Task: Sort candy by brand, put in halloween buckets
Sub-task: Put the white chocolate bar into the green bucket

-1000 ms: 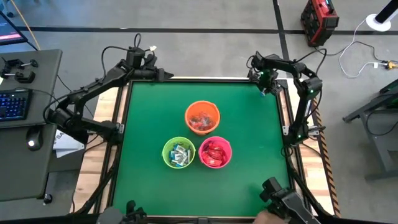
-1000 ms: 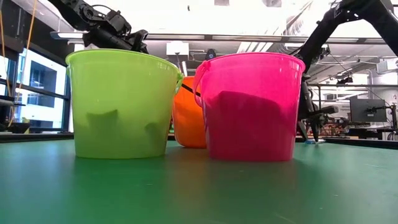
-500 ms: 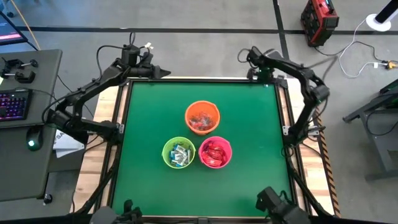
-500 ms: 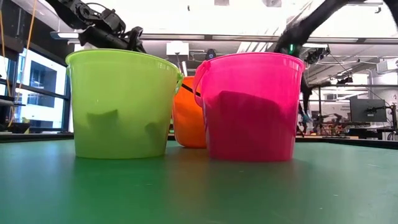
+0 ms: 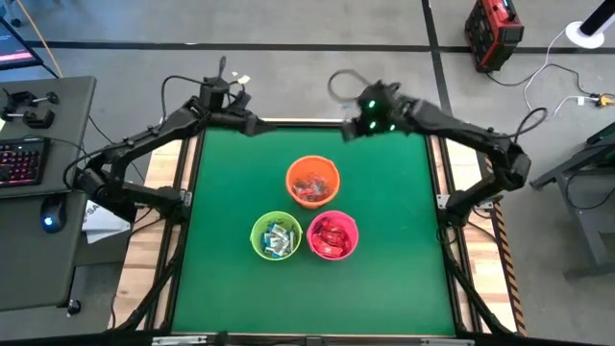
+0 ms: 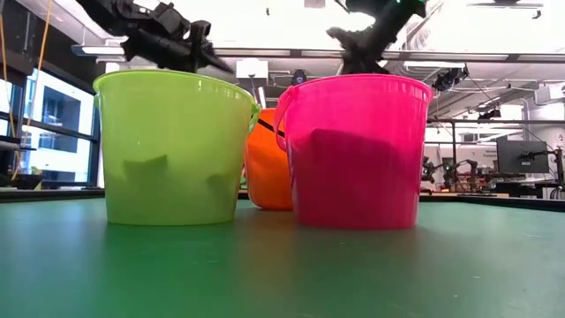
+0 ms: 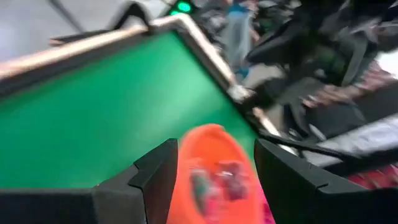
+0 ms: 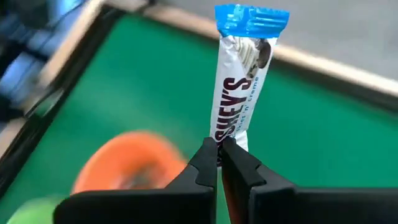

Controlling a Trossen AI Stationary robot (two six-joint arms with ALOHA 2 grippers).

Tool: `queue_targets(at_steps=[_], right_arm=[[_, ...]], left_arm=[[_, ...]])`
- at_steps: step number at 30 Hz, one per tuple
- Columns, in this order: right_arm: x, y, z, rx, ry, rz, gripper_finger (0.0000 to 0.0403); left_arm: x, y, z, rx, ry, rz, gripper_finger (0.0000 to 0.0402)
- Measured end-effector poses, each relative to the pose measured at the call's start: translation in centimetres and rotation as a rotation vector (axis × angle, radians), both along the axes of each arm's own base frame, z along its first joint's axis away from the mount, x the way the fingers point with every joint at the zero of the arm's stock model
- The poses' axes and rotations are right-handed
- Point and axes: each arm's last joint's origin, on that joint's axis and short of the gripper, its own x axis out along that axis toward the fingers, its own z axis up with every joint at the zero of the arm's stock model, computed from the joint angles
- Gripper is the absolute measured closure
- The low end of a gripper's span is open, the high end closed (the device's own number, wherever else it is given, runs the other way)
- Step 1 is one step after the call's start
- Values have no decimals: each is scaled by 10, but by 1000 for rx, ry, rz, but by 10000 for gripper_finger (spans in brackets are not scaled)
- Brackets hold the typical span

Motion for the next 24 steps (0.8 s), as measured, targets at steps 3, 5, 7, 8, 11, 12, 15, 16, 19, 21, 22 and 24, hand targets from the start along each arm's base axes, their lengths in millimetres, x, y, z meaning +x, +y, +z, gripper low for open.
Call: queue_targets(at_steps=[3, 5, 7, 8, 11, 12, 15, 16, 19, 21, 22, 24], right_arm=[[19, 35, 0, 1, -17, 183, 403], [27, 59, -1, 8, -18, 298, 403], [33, 81, -1, 5, -20, 418, 403], [35, 91, -1, -2, -21, 469, 403], [40, 123, 0, -43, -28, 626, 403], [42, 132, 0, -62, -36, 670, 403], [49, 156, -3, -112, -112, 773, 403], [51, 162, -5, -117, -147, 796, 403], [60, 176, -10, -130, -257, 850, 403], [65, 183, -18, -135, -281, 874, 403], [69, 185, -24, -132, -282, 880, 403], [79, 190, -36, -123, -280, 886, 403]], left_arm=[[20, -25, 11, 29, -61, -82, 199], [33, -45, 19, 51, -107, -119, 199], [42, -65, 29, 74, -158, -119, 199], [45, -75, 34, 82, -180, -116, 199], [48, -103, 48, 89, -237, -81, 199], [47, -112, 53, 89, -253, -61, 199], [40, -139, 65, 98, -301, -2, 199], [38, -146, 69, 107, -315, 16, 199], [28, -164, 79, 127, -356, 63, 199], [22, -171, 84, 157, -379, 83, 199], [18, -174, 87, 177, -389, 90, 199], [10, -177, 93, 207, -413, 90, 199]])
